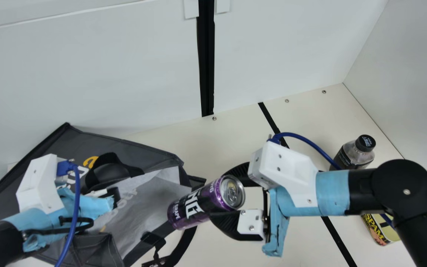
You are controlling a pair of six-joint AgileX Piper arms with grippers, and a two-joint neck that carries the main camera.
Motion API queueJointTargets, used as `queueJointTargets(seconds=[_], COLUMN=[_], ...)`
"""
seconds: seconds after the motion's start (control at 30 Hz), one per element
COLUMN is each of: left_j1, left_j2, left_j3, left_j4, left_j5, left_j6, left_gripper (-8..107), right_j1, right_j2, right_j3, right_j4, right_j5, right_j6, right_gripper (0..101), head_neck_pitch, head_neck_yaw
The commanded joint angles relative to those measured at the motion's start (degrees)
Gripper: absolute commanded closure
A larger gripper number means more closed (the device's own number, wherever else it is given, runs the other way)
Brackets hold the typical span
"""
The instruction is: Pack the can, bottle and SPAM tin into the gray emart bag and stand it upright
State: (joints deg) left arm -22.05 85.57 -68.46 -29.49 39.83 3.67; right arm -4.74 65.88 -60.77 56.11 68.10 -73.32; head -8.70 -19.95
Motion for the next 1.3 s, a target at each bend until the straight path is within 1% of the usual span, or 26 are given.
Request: queueJointTargets(seconds=[0.0, 0.27, 0.67, 1.0, 1.27], left_j1=[0.00, 0.00, 0.00, 0.00, 0.00], left_j2=[0.00, 0.00, 0.00, 0.00, 0.00], left_j3=[0.00, 0.00, 0.00, 0.00, 0.00], left_j4=[0.00, 0.00, 0.00, 0.00, 0.00], left_j5=[0.00, 0.00, 0.00, 0.00, 0.00], left_j6=[0.00, 0.00, 0.00, 0.00, 0.00], left_gripper=[107, 107, 107, 107, 107], right_j1=[1.29, 6.24, 11.17, 14.59, 17.13], right_j2=[0.82, 4.86, 11.84, 17.91, 22.79], right_j3=[-0.04, -0.72, -2.32, -3.65, -4.83], right_j4=[0.45, 2.19, 4.71, 6.88, 7.15], right_j5=[-1.19, -4.93, -8.97, -11.52, -13.09], right_j6=[-0.21, -1.83, -5.01, -7.64, -9.99], right_gripper=[101, 101, 101, 101, 101], head_neck_pitch=[-1.30, -1.30, -1.30, -1.30, -1.30], head_neck_yaw=[-0.05, -0.05, -0.05, -0.05, -0.05])
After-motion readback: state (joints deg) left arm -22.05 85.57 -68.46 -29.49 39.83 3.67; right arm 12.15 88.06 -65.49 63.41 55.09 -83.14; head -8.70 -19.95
